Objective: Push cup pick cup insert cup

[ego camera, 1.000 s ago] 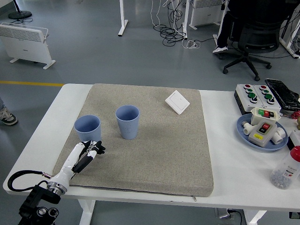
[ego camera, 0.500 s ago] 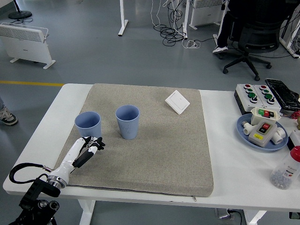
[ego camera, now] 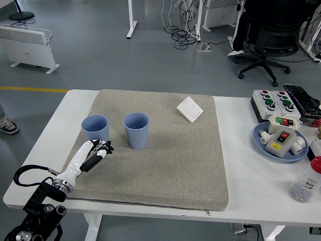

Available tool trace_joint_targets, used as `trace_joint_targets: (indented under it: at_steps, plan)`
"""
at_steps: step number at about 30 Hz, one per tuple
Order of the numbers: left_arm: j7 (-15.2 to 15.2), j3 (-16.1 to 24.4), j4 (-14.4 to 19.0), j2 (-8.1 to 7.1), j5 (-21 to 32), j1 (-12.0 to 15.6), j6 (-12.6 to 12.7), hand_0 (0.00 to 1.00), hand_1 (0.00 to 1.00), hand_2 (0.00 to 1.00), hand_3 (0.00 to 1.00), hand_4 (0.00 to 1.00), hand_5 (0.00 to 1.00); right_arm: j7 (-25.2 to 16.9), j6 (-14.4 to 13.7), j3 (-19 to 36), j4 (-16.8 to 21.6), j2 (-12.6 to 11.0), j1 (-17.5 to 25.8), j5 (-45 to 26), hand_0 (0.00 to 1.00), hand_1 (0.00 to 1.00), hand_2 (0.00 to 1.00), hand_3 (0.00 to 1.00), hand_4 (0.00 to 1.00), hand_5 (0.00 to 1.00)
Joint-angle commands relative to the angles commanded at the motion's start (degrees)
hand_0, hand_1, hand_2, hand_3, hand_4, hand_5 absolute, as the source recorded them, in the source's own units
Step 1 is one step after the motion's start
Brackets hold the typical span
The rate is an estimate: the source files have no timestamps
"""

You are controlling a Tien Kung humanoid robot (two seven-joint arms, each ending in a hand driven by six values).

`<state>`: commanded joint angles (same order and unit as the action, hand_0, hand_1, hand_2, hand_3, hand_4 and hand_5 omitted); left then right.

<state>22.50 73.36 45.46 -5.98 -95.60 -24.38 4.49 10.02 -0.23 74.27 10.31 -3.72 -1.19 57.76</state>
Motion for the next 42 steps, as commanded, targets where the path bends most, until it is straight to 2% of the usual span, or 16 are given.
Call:
trace_joint_targets:
  at_steps: [7, 33, 42]
  plan:
    - [0.3, -0.5, -2.3, 0.09, 0.4, -2.2, -0.4, 0.707, 0.536, 0.498, 0.497, 0.559, 0.998, 0.0, 0.0, -0.3, 0.0, 0.0, -0.2, 0.0, 0.691, 0.593, 0.614, 0.546, 0.103, 0.473]
    - [2.1, 1.4, -15.4, 1.41, -1.6, -11.3, -1.1, 0.723, 0.542, 0.507, 0.498, 0.556, 0.998, 0.3, 0.3, -1.9, 0.0, 0.0, -0.5, -0.5, 0.69, 0.593, 0.613, 0.547, 0.102, 0.468]
    - [2.8, 2.6, -17.9, 1.58, -1.9, -12.7, -1.3, 0.739, 0.551, 0.516, 0.517, 0.557, 0.998, 0.3, 0.3, -2.4, 0.0, -0.1, -0.5, -0.5, 0.69, 0.593, 0.614, 0.547, 0.101, 0.472]
